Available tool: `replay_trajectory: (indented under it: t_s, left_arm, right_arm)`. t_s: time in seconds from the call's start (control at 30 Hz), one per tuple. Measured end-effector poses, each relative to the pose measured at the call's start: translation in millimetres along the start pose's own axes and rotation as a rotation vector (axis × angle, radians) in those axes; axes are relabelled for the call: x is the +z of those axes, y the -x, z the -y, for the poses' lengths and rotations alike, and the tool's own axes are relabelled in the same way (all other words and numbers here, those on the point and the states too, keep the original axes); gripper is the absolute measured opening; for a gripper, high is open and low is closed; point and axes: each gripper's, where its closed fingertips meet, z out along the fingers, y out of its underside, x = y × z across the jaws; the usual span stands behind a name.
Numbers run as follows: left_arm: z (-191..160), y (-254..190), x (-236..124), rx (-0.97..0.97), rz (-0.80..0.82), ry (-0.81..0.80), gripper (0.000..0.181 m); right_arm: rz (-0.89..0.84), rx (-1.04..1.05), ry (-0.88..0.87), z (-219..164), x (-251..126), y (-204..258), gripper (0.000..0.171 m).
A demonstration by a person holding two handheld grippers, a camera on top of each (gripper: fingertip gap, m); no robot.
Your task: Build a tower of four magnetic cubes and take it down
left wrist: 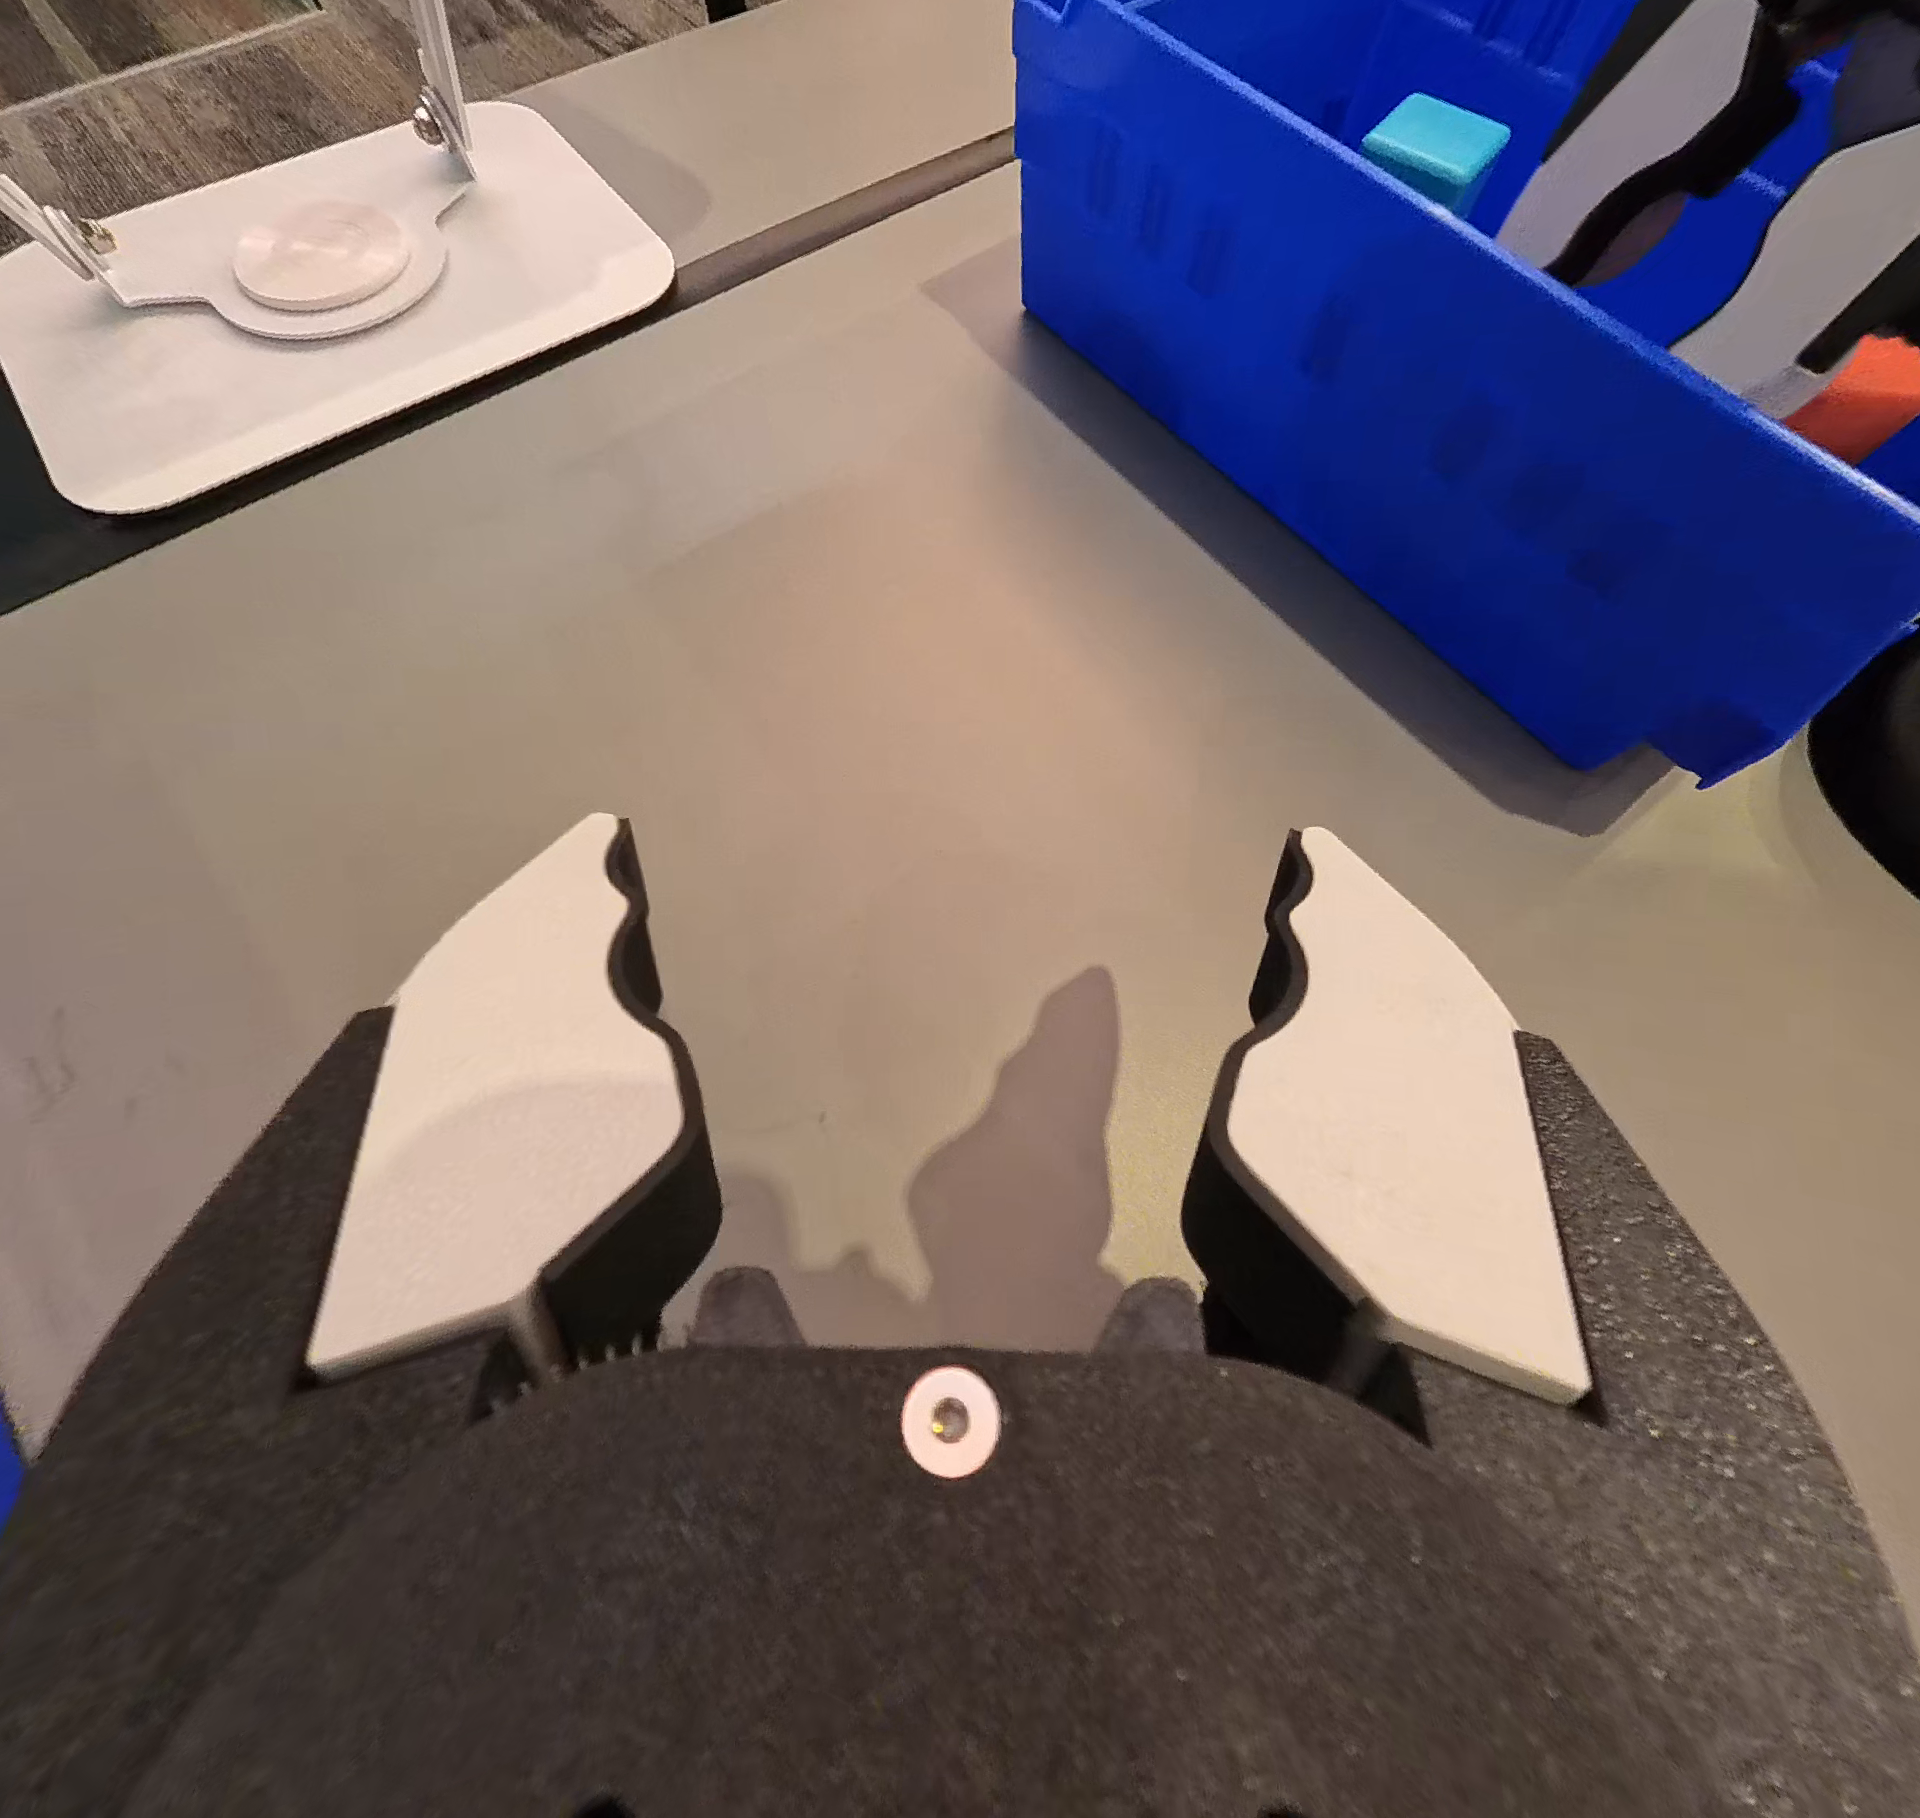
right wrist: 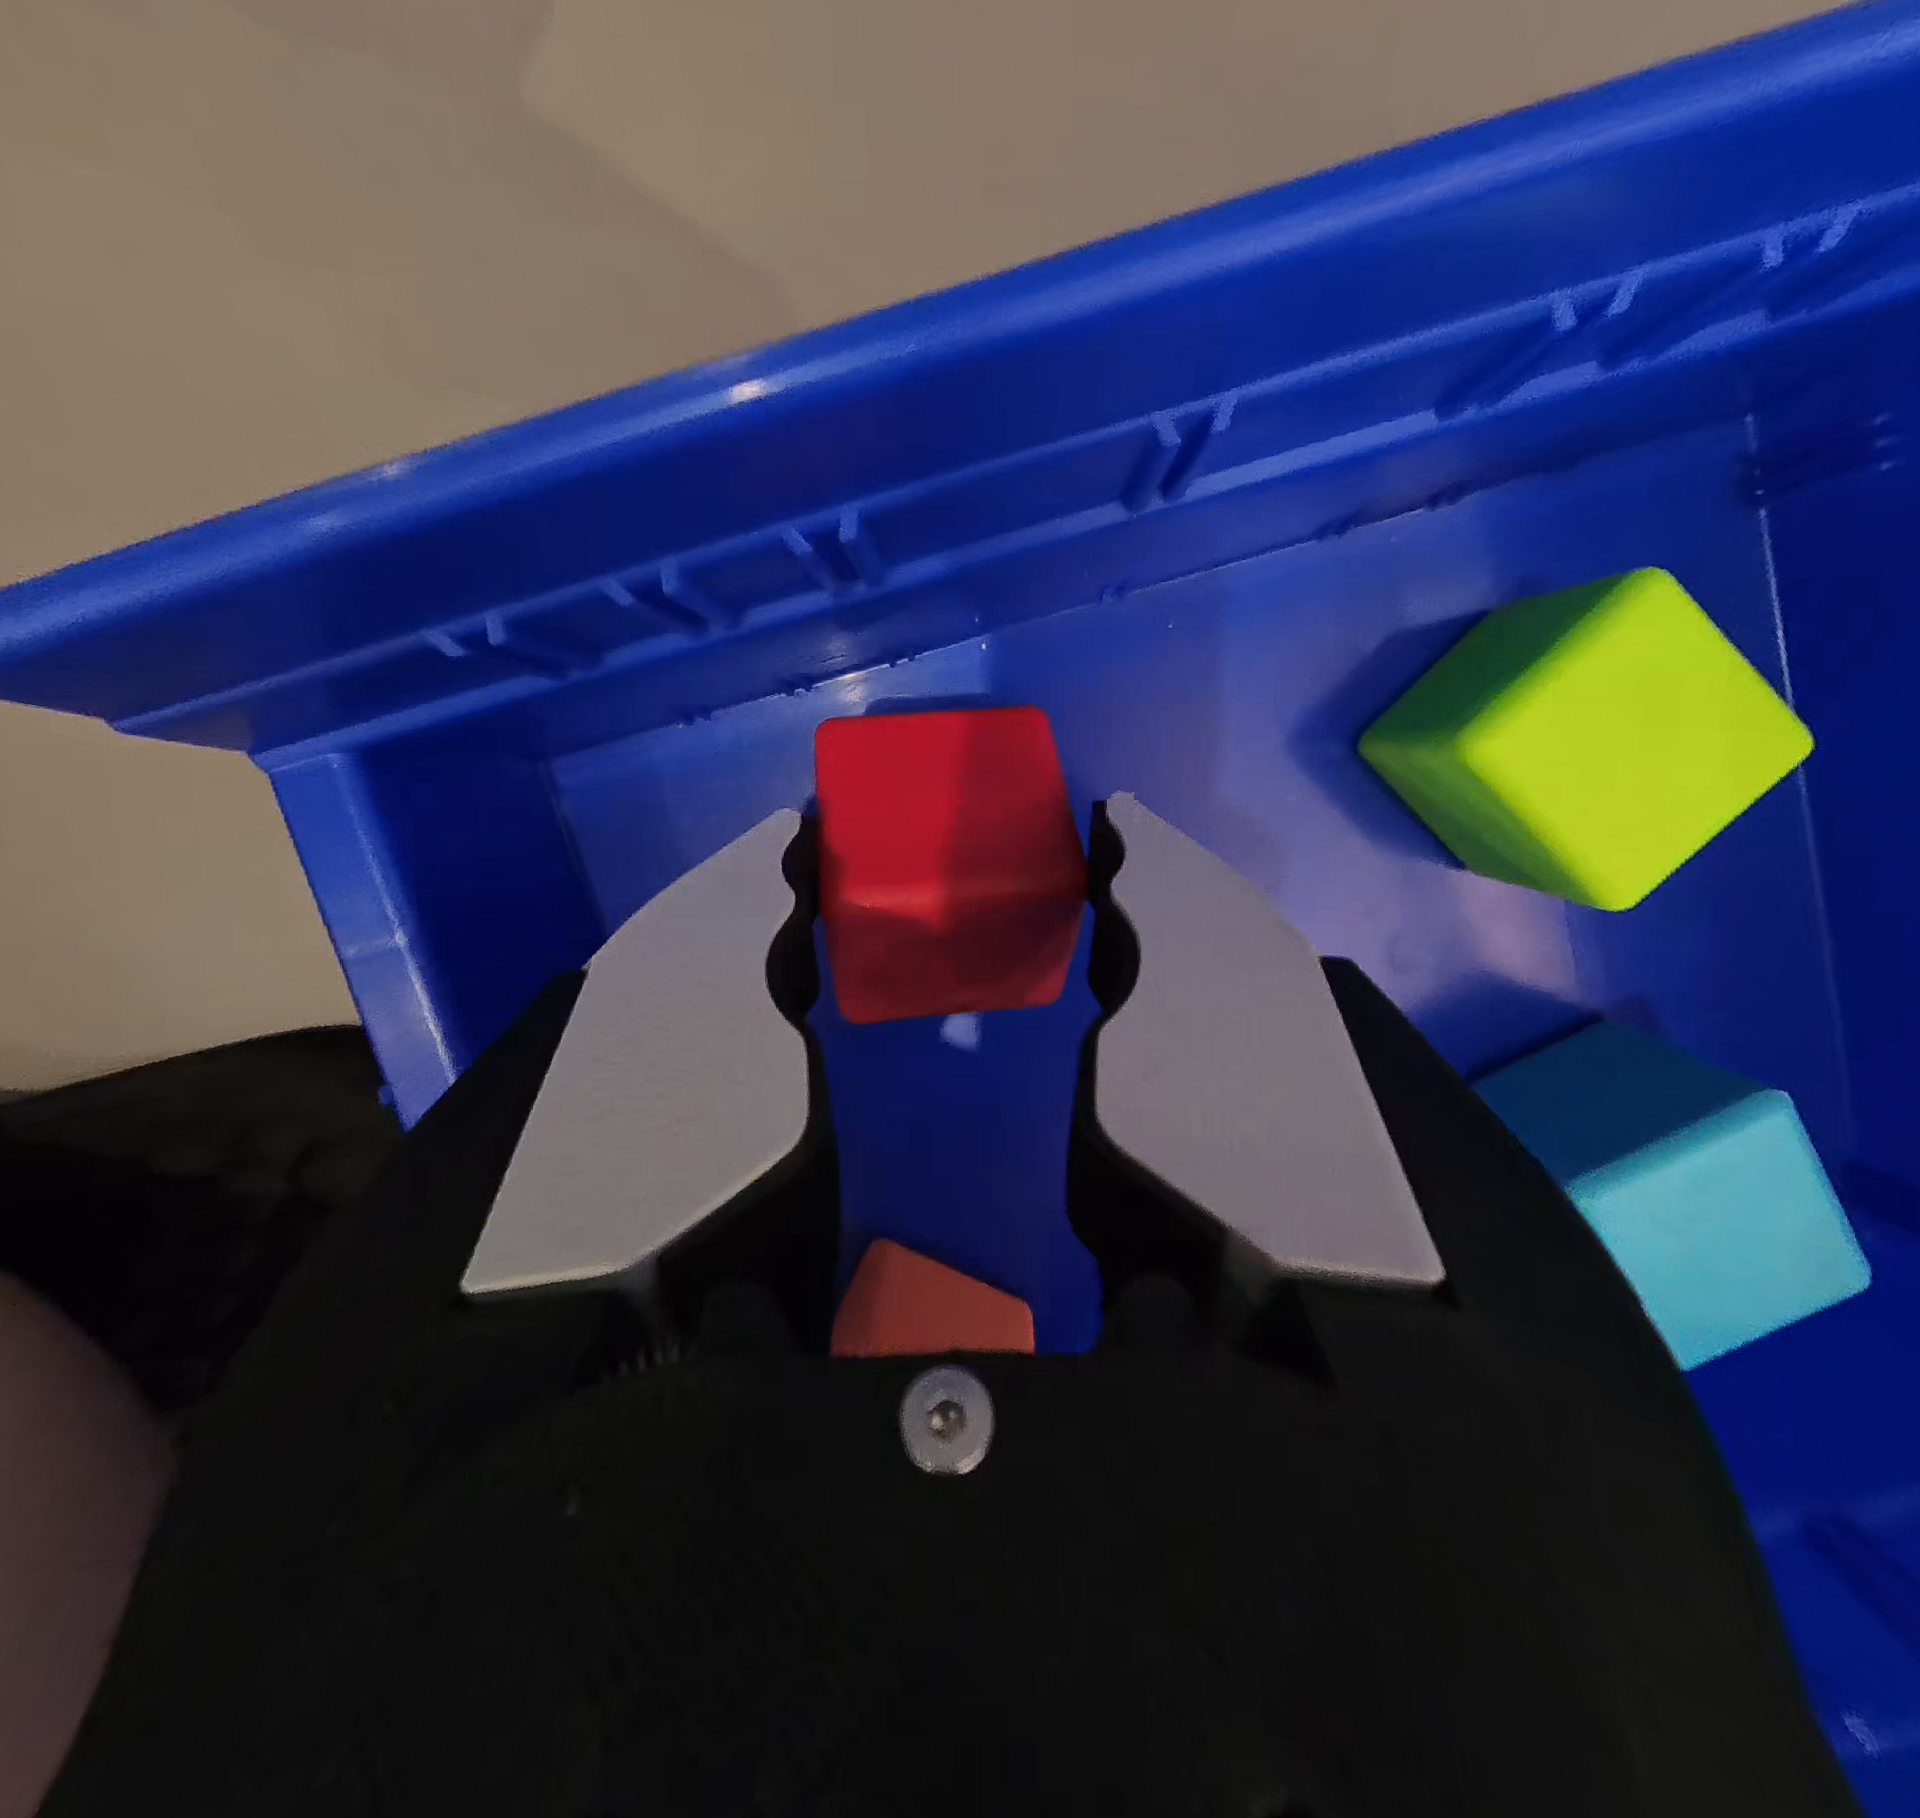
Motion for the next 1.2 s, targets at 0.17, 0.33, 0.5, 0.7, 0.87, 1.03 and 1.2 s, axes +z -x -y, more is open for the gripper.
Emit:
replay_trajectory:
  t_s: [0.17, 0.33, 0.5, 0.7, 0.87, 1.03, 1.2]
  left_arm:
    - [-2.6, -4.3, 1.8, 0.007, -0.013, 0.011, 0.112]
    - [-2.8, -4.9, 1.9, 0.006, -0.017, 0.010, 0.113]
    - [0.8, -5.4, -0.6, 0.005, -0.020, -0.005, 0.113]
    - [32.5, 12.6, -29.6, 0.012, 0.014, -0.075, 0.114]
    - [96.7, 79.1, -111.2, 0.036, 0.176, -0.217, 0.111]
    - [94.2, 187.1, -190.1, -0.044, 0.424, -0.128, 0.115]
    - [15.7, 298.0, -226.8, -0.271, 0.597, 0.006, 0.093]
  right_arm:
    - [0.043, 0.018, -0.026, -2.8, -1.1, 5.8, 0.052]
    - [0.089, 0.093, -0.065, -1.9, -8.7, 12.4, 0.059]
    - [-0.074, 0.092, -0.137, 6.1, -42.1, -1.7, 0.058]
    - [-0.695, 0.406, -0.260, -22.6, -157.0, -72.4, 0.056]
    - [-0.698, 0.786, -0.206, -85.3, -157.7, -88.1, 0.057]
    - [-0.613, 1.020, -0.172, -107.5, -126.4, -103.0, 0.044]
    - [-0.446, 1.106, -0.050, -117.0, -92.9, -89.7, 0.028]
